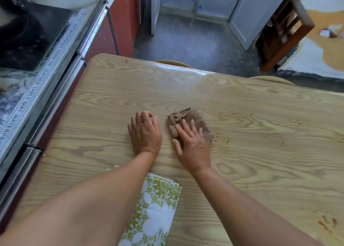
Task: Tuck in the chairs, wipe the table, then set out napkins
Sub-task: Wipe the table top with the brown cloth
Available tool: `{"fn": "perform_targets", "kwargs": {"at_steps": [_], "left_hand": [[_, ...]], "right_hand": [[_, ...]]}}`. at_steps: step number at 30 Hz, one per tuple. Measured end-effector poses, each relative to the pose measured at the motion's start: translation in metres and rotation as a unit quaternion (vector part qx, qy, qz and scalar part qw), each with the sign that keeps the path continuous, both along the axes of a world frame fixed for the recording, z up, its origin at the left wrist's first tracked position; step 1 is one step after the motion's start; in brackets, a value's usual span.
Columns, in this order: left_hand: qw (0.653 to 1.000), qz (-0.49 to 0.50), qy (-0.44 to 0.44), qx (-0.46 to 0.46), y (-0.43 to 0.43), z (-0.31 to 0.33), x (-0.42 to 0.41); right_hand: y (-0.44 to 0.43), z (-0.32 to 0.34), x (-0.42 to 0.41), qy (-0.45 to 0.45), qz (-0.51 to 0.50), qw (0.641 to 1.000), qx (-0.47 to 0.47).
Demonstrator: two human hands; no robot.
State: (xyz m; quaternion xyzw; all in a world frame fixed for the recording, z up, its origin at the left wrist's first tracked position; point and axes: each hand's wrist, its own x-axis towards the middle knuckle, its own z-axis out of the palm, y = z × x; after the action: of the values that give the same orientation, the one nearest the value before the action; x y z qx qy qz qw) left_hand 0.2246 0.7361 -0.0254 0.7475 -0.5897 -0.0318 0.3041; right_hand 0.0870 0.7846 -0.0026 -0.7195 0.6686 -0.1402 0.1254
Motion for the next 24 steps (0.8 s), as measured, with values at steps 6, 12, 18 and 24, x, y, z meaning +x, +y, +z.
{"fn": "perform_targets", "kwargs": {"at_steps": [6, 12, 18, 24], "left_hand": [[1.000, -0.015, 0.004, -0.005, -0.001, 0.001, -0.003], [1.000, -0.008, 0.010, -0.004, -0.003, -0.001, -0.004], [0.999, -0.028, 0.016, -0.002, 0.000, -0.001, -0.003], [0.999, -0.044, 0.007, 0.005, 0.003, 0.001, -0.003]], "right_hand": [[-0.079, 0.002, -0.001, 0.021, 0.041, 0.996, 0.079], [-0.157, 0.006, 0.018, 0.068, 0.009, 0.988, 0.137], [-0.074, 0.012, 0.023, 0.009, 0.082, 0.990, 0.111], [0.022, -0.003, 0.013, -0.031, 0.050, 0.997, 0.046]]}}
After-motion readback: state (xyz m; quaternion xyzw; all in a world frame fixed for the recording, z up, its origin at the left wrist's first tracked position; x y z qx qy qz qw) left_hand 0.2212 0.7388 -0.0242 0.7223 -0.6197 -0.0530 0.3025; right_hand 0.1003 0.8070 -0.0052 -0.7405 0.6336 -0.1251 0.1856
